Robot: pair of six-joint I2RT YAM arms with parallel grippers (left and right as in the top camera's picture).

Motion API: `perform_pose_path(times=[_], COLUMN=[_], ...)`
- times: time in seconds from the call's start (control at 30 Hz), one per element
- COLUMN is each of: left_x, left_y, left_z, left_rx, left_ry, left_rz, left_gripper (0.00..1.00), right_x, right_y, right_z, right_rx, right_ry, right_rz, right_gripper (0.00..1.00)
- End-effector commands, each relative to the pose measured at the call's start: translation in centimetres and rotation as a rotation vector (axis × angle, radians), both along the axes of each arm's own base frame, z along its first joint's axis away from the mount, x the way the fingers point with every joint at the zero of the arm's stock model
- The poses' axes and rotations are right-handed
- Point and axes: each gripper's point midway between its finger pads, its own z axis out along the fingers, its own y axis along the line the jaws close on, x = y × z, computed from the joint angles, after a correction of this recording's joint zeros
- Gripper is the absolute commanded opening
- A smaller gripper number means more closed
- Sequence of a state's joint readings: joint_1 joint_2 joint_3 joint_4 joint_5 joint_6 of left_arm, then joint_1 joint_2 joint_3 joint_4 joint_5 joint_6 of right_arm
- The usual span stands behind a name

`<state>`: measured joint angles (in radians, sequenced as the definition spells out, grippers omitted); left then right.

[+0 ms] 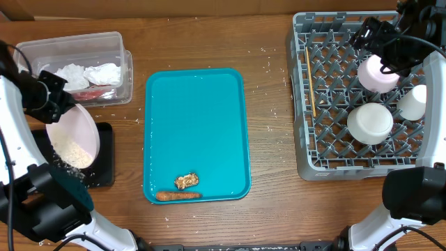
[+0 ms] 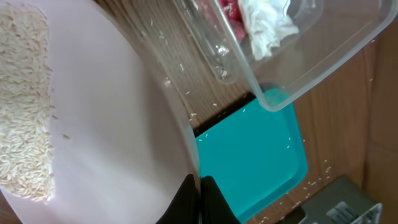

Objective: Sort waste into correct bins and load items into the dishwasher
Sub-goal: 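Lift the plate with the left gripper over the black tray, then tilt the plate with the left gripper to pour rice onto black tray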

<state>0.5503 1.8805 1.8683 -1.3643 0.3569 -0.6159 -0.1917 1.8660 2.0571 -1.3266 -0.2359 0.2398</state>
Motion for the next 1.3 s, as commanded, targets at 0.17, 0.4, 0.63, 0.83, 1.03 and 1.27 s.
perform_pose_path(times=[0.17,0.4,0.63,0.83,1.03,1.27], left_x=[0.0,0.5,0.4,-0.6,-1.8,-2.1], left_y=[0.6,0.6,0.5,2.2,3.3,2.7], left_z=[1.0,1.0,2.2,2.4,2.6,3.2], left_rx=[-0.054,-0.14,-0.246,-0.274,-0.29,-0.345], left_ry=[-0.085,-0.154,-0.218,-0.235,-0.256,-0.3], left_rz=[-0.009,-0.012,0.008,0.064,0.074,0.044], left_gripper=[0.04,0.04,0.04,0.04,0.04,0.04], right_x=[0.3,0.3,0.3,0.3,0.3,0.3], right_y=[-0.1,-0.1,-0.1,-0.1,-0.1,-0.1], right_z=[1.1,1.1,1.1,1.1,1.1,1.1], right_rx=[-0.008,-0.008,-0.008,-0.008,-0.008,-0.008], right_ry=[-0.032,-0.032,-0.032,-0.033,-0.032,-0.032], right_rz=[-0.005,-0.005,-0.005,-0.005,-0.005,-0.005], right_gripper=[1.0,1.0,1.0,1.0,1.0,1.0])
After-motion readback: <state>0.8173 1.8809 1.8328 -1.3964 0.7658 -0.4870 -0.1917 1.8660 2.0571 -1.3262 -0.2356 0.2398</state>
